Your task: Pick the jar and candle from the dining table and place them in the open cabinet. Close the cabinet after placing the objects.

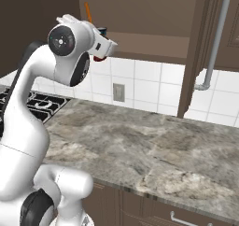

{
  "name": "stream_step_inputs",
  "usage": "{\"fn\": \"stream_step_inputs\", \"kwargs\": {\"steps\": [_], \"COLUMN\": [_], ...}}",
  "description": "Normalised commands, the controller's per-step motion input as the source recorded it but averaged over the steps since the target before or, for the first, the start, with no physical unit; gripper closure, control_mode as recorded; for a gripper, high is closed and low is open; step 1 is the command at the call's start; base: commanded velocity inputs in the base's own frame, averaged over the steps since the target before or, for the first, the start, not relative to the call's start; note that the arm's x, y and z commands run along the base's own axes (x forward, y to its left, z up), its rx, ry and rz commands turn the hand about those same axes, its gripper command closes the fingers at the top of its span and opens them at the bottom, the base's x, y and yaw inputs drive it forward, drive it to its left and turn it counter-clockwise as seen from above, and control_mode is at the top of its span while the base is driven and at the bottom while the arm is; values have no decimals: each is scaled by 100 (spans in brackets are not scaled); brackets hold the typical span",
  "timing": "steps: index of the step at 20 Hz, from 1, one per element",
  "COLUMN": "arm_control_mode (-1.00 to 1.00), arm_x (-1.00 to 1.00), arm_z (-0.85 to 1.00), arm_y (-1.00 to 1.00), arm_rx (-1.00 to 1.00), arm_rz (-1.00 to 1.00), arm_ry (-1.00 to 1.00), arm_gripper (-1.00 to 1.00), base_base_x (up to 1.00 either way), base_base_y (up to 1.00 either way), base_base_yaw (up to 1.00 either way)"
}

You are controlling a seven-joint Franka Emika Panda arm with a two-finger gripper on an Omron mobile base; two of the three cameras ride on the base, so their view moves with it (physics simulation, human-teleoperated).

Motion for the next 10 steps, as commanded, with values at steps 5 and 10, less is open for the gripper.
{"fn": "stream_step_inputs", "kwargs": {"steps": [5, 10], "arm_control_mode": [-100, -100], "arm_x": [32, 36], "arm_z": [-1, 7], "arm_y": [-1, -4], "arm_rx": [0, 3], "arm_rz": [0, 3], "arm_ry": [0, 0], "arm_gripper": [100, 100], "base_base_x": [0, 0], "base_base_y": [0, 0], "base_base_yaw": [0, 0]}}
